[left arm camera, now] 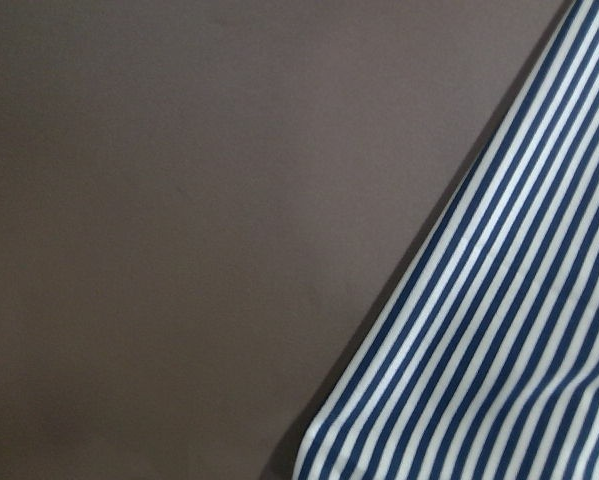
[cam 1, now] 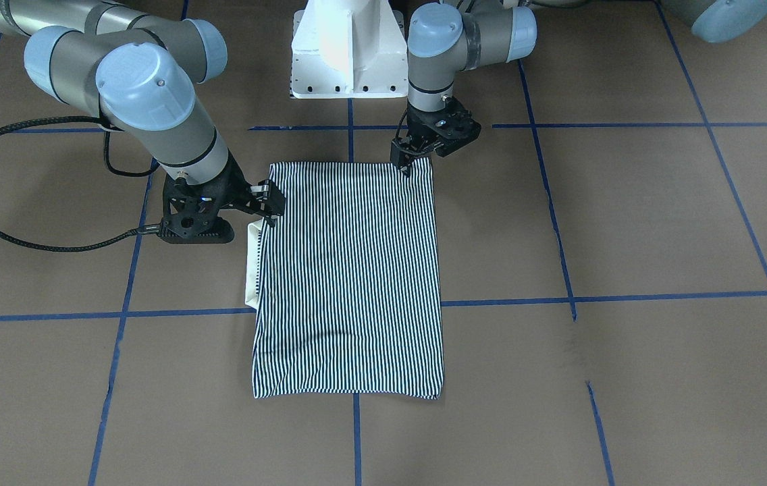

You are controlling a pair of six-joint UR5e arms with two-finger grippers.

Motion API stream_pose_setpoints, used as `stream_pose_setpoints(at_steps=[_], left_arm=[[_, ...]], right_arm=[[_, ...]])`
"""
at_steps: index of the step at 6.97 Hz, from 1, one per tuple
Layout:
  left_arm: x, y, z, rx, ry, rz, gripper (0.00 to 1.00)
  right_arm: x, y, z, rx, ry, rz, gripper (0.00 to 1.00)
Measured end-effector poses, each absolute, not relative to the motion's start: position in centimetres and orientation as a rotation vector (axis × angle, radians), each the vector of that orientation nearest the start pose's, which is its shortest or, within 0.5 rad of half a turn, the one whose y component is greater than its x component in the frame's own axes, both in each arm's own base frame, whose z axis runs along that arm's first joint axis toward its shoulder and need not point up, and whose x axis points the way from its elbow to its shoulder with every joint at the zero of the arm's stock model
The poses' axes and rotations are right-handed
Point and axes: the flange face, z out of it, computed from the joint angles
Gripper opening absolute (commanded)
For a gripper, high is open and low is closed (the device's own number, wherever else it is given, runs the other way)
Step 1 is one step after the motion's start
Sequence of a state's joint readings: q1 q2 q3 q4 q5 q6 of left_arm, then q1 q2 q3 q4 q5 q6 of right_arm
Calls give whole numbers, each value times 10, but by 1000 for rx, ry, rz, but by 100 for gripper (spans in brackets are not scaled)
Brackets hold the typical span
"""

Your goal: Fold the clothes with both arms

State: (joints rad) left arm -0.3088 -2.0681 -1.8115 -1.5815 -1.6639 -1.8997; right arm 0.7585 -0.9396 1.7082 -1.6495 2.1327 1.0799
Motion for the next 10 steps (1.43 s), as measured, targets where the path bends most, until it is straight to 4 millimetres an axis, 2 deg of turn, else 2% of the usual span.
stream_pose_setpoints(at_steps=[1, 2, 4, 8, 10], left_arm=[[567, -311, 278, -96, 756, -573, 53], [567, -311, 278, -96, 755, -574, 33], [567, -310, 277, -96, 757, -573, 0], [565, -309, 274, -83, 763, -566, 0], [558, -305, 267, -77, 766, -547, 0]], right_arm=[[-427, -514, 235, -41, -856, 58, 100], [-427, -514, 235, -39, -854, 58, 100], [-428, -514, 235, -38, -852, 58, 100], [-428, -514, 237, -40, -850, 58, 100], [-430, -511, 235, -44, -854, 68, 100]])
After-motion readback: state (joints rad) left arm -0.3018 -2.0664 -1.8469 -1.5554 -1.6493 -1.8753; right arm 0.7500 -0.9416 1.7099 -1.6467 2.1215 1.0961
